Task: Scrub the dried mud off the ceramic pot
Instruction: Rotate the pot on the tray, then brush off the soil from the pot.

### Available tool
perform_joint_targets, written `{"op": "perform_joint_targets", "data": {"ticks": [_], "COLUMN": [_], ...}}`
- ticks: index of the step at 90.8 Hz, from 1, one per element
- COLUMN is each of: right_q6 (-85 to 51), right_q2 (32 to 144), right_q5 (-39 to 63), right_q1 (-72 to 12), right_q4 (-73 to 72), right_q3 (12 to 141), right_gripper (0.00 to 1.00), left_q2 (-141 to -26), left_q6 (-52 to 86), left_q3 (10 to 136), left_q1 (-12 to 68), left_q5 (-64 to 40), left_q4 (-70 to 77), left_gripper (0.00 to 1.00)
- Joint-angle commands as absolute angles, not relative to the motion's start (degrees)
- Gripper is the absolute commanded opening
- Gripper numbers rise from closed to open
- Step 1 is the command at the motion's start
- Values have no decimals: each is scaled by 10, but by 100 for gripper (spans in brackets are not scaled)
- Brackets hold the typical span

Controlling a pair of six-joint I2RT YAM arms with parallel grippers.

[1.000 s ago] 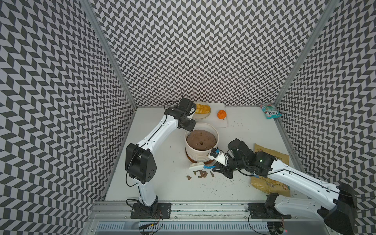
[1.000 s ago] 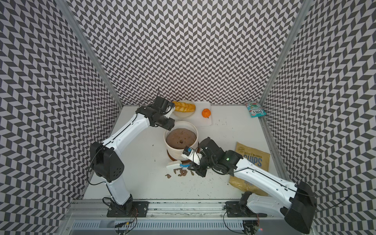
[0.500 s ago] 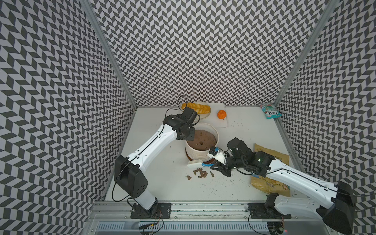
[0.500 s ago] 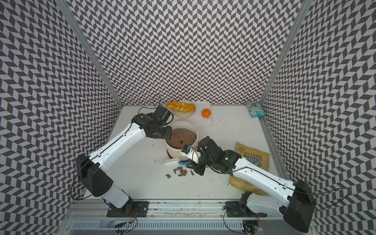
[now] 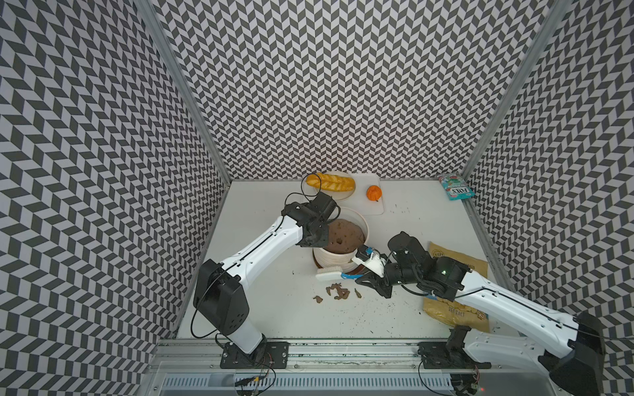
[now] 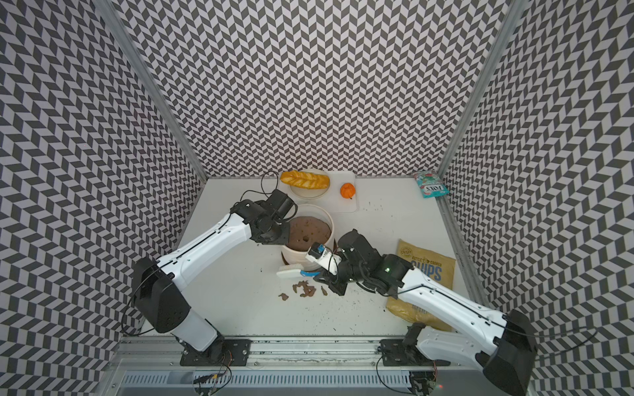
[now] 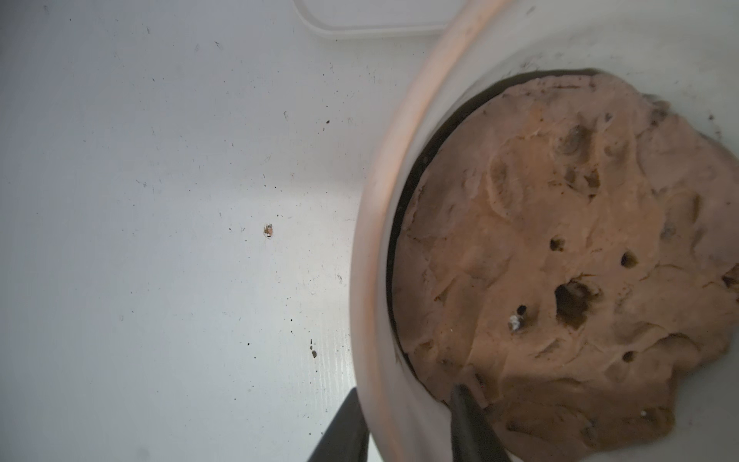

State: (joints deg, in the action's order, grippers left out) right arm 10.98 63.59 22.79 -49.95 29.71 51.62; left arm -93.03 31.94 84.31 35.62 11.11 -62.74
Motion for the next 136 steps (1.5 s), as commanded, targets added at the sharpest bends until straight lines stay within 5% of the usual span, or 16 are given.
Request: {"op": "perform_joint_targets", "data": {"ticks": [1, 28, 82, 136], "right_q6": [101, 89, 3, 10], "right_q2": [620, 624, 660, 703], "right_q5": [235, 215, 68, 81], "right_q1": [-499, -500, -481, -478], "right_q4": [260, 251, 237, 275], "right_q3": [510, 506, 525, 487], "right_gripper": [0, 0, 0, 0], "left_q2": [-942, -975, -1031, -1055], "left_q6": [321, 286, 130, 55], "left_q3": [853, 885, 958, 969], "left_q1": [356, 339, 294, 278], "left_q5": [123, 124, 108, 77], "left_q4": [-629, -626, -599, -563], "left_gripper": [30, 14, 0, 0]}}
